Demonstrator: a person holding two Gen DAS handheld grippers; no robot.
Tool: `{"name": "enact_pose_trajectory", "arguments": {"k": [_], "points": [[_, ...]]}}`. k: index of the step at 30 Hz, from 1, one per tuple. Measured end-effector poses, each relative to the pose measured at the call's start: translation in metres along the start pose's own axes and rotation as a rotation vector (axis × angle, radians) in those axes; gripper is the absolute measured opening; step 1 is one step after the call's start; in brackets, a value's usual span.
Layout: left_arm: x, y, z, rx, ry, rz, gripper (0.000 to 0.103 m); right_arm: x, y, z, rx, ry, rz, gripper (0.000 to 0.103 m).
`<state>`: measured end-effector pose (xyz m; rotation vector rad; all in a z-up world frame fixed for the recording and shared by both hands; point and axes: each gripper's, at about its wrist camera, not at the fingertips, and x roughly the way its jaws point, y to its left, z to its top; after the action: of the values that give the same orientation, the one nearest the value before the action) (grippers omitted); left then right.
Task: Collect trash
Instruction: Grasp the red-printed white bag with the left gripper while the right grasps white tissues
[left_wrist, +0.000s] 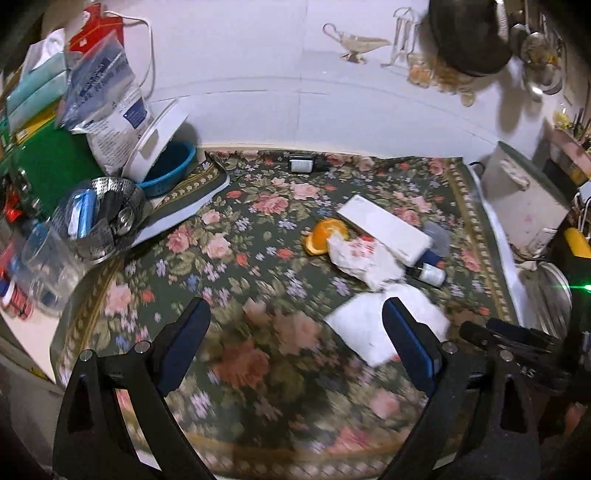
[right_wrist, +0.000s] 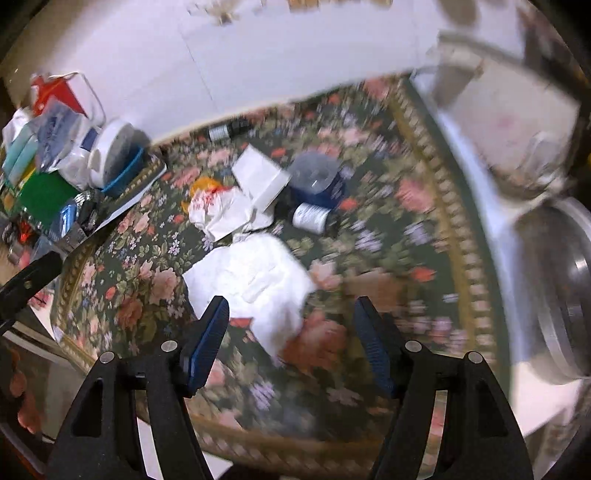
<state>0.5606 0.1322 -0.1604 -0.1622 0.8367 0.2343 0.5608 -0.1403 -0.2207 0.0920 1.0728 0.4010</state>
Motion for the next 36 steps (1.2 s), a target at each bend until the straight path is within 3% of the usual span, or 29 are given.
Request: {"name": "enact_pose_trajectory", "arguments": {"k": [10, 16, 20, 24, 26, 28, 36], "points": [[0.072, 0.042, 0.039, 0.059, 0.075, -0.041, 0.094, 0.082, 0.019, 0.020, 0.114, 0.101, -0.098, 0.069], [0.099, 0.051, 0.049, 0.062, 0.111, -0.076, 0.094, 0.091, 0.052, 0.018, 0.040, 0.118, -0.142, 0.073], [0.111, 0.047, 0.050, 0.066, 0.140, -0.111, 0.094, 0.102, 0.079, 0.007, -0.113, 0.106, -0.269, 0.074], [0.118, 0.034, 0.051, 0.096, 0.154, -0.153, 0.094, 0.095, 0.078, 0.003, -0.127, 0.077, -0.256, 0.057], [0.122, 0.024, 0.050, 0.112, 0.166, -0.179, 0.094, 0.092, 0.077, 0.004, -0.137, 0.078, -0.244, 0.024], [0.128, 0.012, 0.049, 0.127, 0.181, -0.206, 0.094, 0.087, 0.071, 0.004, -0.138, 0.093, -0.223, 0.011], [0.154, -0.039, 0.042, 0.163, 0.239, -0.275, 0.094, 0.063, 0.039, -0.004, -0.016, 0.089, -0.240, 0.010]]}}
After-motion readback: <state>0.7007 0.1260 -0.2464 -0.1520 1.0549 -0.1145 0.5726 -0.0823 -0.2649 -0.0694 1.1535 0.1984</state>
